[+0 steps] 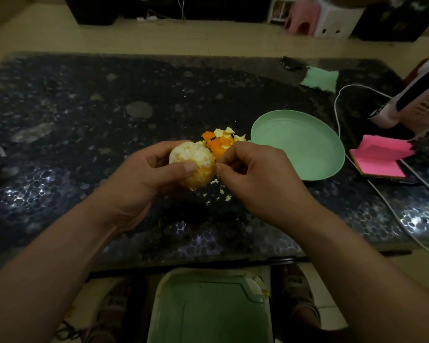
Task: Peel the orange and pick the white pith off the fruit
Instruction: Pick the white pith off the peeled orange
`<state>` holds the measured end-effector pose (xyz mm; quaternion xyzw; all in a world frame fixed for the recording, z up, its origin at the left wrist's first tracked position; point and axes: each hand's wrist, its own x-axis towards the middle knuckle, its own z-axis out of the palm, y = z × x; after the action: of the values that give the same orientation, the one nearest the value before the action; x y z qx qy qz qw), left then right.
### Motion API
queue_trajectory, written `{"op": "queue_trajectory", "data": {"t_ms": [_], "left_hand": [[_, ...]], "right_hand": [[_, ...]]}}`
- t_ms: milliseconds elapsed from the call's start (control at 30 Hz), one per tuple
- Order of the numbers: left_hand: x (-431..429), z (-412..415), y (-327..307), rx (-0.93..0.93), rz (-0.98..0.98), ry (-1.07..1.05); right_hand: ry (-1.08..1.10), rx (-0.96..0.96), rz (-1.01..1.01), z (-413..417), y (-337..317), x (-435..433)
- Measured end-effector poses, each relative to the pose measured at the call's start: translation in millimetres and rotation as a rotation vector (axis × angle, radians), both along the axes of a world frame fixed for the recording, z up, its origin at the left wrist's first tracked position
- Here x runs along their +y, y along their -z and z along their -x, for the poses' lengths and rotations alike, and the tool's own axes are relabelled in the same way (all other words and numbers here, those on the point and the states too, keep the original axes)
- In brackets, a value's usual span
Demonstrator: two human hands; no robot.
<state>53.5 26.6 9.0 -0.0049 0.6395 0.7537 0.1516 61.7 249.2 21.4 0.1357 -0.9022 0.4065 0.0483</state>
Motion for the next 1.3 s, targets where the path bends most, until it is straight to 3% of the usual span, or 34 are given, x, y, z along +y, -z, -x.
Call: {"op": "queue_trajectory", "data": {"t_ms": [167,567,733,933,1067,1300], "left_hand": [[4.1,-1.3,3.8,0.042,0.042,-0.009],[-4.2,0.5,2.4,-0.008,-0.128,0.081],[-4.3,1.2,3.8,-0.118,-0.186,0.042],[8.2,-0.8,9.2,-0.255,-0.213,-0.081],[7.7,1.1,10.5,-0.334,-0.254,-0.138],[1.6,-1.0,16.5,-0.432,-0.401,-0.051]], "right_hand": [[0.014,0.078,-0.076,-0.2,4.1,-4.3],[0.077,0.016,0.084,6.7,5.8,0.6],[0.102,-0.141,-0.064,14.6,14.8,4.8],[0.131,-0.162,-0.279,18.5,22.2,0.4],[0.111,-0.251,-0.264,22.2,28.3,3.2],[0.082,-0.215,-0.358,26.1,38.5,-3.1]]}}
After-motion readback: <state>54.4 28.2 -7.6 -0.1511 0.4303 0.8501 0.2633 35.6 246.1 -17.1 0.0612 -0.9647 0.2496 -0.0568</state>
